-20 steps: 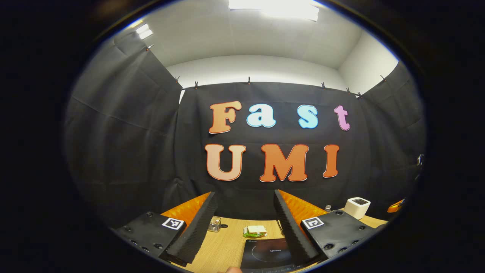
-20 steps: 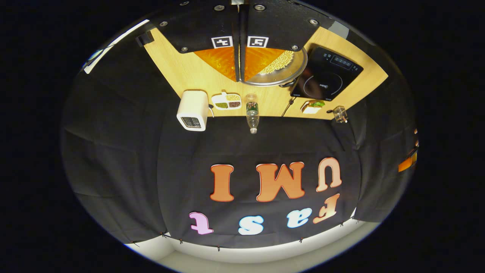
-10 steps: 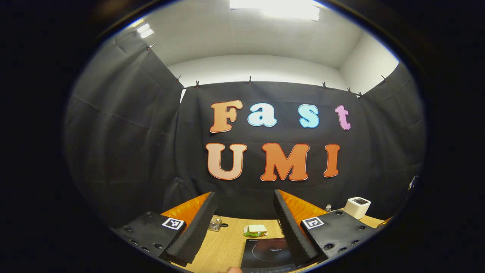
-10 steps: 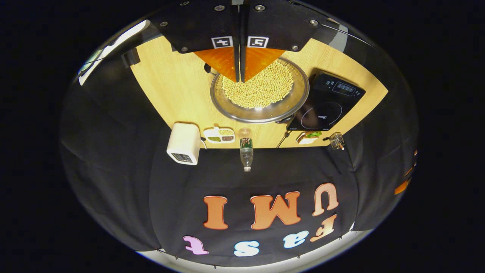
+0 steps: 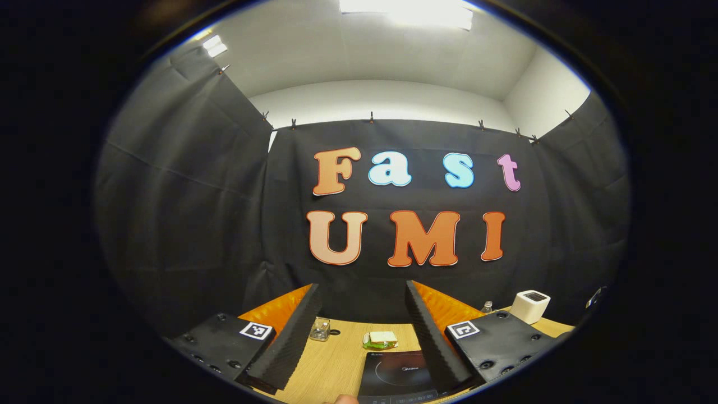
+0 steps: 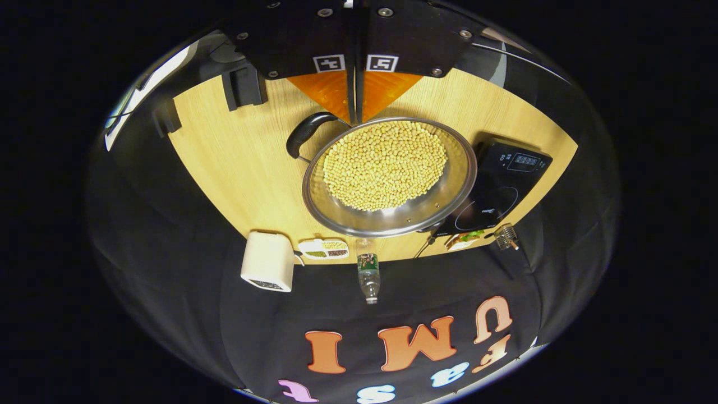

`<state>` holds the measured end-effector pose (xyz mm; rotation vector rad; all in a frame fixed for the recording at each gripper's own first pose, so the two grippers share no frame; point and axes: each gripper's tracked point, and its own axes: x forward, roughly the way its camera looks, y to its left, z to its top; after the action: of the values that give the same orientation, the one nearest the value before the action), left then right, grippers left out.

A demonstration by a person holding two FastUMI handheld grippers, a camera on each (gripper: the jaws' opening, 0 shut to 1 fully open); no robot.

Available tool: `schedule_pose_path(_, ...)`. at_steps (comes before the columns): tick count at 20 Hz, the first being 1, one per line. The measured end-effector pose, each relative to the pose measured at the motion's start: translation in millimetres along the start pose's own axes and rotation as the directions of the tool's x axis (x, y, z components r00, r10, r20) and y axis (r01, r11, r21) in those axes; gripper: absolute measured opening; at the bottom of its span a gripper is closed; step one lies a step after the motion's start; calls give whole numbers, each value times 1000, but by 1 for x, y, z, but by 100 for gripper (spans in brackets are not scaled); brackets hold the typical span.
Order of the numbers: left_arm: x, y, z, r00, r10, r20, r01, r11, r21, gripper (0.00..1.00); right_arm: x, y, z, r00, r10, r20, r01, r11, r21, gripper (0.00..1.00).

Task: First push the handle of the pot to place it horizontally, then grasp the pot with both hands and set it on the induction cooktop.

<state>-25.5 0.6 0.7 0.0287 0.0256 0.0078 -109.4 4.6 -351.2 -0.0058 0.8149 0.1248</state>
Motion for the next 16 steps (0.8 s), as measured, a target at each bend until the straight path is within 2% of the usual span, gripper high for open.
schedule_pose_path(5, -1, -1, -1, 1000, -1, -5, 1, 1000, 1, 99, 17, -4, -9, 999, -24, -29, 24, 1000, 11, 0)
schedule_pose_path(9, 1, 0, -4, 1000, 3, -15, -3, 1000, 3, 99, 22, -5, -6, 1000, -15, -20, 16, 999, 45, 0)
schedule_pose_path(16, 0, 2, -3, 1000, 11, -13, -10, 1000, 6, 98, 29, -23, 5, 998, -63, -3, 64, 997, 41, 0)
